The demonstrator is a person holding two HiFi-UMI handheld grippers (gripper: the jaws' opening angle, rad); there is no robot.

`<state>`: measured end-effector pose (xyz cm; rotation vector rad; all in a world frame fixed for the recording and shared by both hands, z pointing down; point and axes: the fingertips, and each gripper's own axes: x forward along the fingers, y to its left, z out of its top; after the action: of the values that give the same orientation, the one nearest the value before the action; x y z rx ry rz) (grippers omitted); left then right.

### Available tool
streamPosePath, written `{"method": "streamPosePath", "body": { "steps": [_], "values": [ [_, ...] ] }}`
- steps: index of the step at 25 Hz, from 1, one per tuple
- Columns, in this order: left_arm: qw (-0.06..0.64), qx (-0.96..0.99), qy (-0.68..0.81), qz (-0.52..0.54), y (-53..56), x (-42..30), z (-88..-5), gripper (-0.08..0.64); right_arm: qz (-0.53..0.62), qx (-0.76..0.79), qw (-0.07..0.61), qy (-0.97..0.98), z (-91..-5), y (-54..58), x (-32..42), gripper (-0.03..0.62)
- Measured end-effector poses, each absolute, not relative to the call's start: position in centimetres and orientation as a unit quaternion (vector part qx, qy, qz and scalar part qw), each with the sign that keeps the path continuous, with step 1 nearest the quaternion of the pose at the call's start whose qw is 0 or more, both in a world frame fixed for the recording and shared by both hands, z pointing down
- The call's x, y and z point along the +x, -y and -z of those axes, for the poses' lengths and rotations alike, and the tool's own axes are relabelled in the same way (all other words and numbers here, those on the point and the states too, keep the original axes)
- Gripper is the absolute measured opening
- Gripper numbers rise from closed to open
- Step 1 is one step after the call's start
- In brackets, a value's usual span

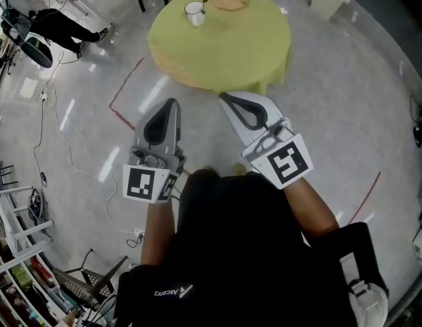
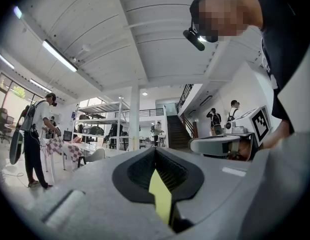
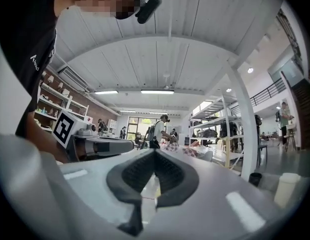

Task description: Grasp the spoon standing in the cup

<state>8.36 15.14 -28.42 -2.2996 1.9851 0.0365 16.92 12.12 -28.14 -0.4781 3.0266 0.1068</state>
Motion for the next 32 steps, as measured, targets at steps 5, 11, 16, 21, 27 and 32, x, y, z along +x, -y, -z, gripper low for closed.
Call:
{"method": "streamPosePath", "body": {
  "steps": [5,11,16,21,27,32],
  "values": [
    [0.049,-0.753,-0.656,-0.01,-11.7,7.0,27.9,0.011,-0.034,-0.158,0.043,-0.986,28.0,-9.5,16.4,0.003],
    [0.051,-0.762,-0.645,-0.015,-5.4,3.3,27.4,0.014,-0.036,-0.171,0.031,-0.984,27.1,-5.1,13.9,0.003],
    [0.034,-0.788,-0.615,-0.006,2.2,-0.2,25.6,0.159,-0.033,-0.197,0.017,-0.98,25.9,0.7,10.2,0.003],
    [0.011,-0.824,-0.566,0.017,9.8,-3.0,23.7,0.187,-0.019,-0.239,-0.004,-0.971,25.5,5.6,6.5,0.003],
    [-0.007,-0.861,-0.506,0.042,18.2,-6.0,21.5,0.209,-0.011,-0.288,-0.03,-0.957,24.4,11.6,3.0,0.003],
    [-0.029,-0.879,-0.469,0.081,23.7,-7.4,18.3,0.209,0.001,-0.32,-0.045,-0.947,23.2,15.4,1.9,0.003]
  ]
}}
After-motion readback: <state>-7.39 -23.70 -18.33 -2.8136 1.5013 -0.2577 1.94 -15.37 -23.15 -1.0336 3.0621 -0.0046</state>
